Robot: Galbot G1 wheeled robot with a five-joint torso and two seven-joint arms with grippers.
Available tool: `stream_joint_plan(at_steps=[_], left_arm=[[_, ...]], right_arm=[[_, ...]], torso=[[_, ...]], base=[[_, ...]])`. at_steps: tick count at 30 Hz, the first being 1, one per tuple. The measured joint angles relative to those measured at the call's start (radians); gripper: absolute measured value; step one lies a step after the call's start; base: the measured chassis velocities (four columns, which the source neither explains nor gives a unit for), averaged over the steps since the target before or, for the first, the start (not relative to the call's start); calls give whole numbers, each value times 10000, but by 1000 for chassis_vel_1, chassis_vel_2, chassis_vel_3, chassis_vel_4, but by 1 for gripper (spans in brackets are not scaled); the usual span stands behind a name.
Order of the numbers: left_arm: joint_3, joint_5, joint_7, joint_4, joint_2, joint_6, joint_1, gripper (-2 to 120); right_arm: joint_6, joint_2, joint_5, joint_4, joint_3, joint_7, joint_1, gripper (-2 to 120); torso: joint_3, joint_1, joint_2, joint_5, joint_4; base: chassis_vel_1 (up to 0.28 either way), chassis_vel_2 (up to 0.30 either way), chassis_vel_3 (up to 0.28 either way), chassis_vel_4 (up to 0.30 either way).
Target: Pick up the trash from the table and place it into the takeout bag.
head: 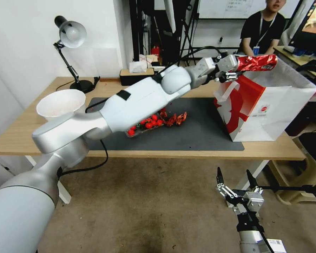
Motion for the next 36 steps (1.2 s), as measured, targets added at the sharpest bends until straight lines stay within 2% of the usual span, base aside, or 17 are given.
stream_joint_plan(at_steps=[4,6,7,8,11,12,16,17,20,28,29,30,32,33,34,36], left_arm=[[299,85,38,76,-42,104,-272,52],[305,73,30,109,-69,132,-283,57],[255,14,5,197,-122,144,-264,63],[255,14,5,197,-122,144,-264,63],[100,-121,-40,246,-107,144,-92,80],[100,-121,-40,246,-107,144,-92,80],[-196,-496,-265,117,105,219,200,97],[-196,-496,-265,117,105,219,200,97],[-604,-1887,-1210,-656,578,850,672,100],[-1105,-3025,-2040,-1505,1096,1251,1256,100],[-1338,-3545,-2519,-1841,1248,1348,1491,100],[-1338,-3545,-2519,-1841,1248,1348,1491,100],[-1940,-4630,-3561,-2567,1491,1483,2114,100],[-2167,-4927,-3851,-2845,1579,1510,2350,100],[-2167,-4927,-3851,-2845,1579,1510,2350,100],[-2587,-5306,-4318,-3369,1835,1461,2881,100]], right_arm=[[1,5,5,-29,-28,17,80,100],[1,7,6,-37,-34,19,106,100],[1,6,8,-109,-50,17,171,100],[1,6,8,-109,-50,17,171,100],[4,-21,28,-204,-76,14,235,100],[4,-21,28,-204,-76,14,235,100],[-11,-36,71,-218,-87,13,257,100],[-11,-36,71,-218,-87,13,257,100],[-39,-36,77,-220,-128,1,290,100],[-92,-63,78,-229,-162,-14,365,100],[-115,-70,79,-229,-174,-19,392,100],[-115,-70,79,-229,-174,-19,392,100],[-164,-82,80,-229,-200,-26,423,100],[-169,-84,80,-227,-208,-31,423,100],[-169,-84,80,-227,-208,-31,423,100],[-173,-102,81,-216,-215,-43,422,100]], torso=[[0,1,0,0,0],[0,0,0,0,0],[0,0,0,-1,-1],[0,0,0,-1,-1],[0,1,-1,-1,-2],[0,1,-1,-1,-2],[0,1,0,-1,-1],[0,1,0,-1,-1],[0,1,0,-2,-2],[0,0,0,-4,3],[0,1,0,-4,0],[0,1,0,-4,0],[0,0,0,-4,2],[-1,1,0,-3,-4],[-1,1,0,-3,-4],[-3,0,1,0,-7]], base=[[0,0,0,0],[0,0,0,0],[0,0,0,0],[0,0,0,0],[0,0,0,0],[0,0,0,0],[0,0,0,0],[0,0,0,0],[0,0,0,0],[0,0,0,0],[0,0,0,0],[0,0,0,0],[0,0,0,0],[0,0,0,0],[0,0,0,0],[0,0,0,0]])
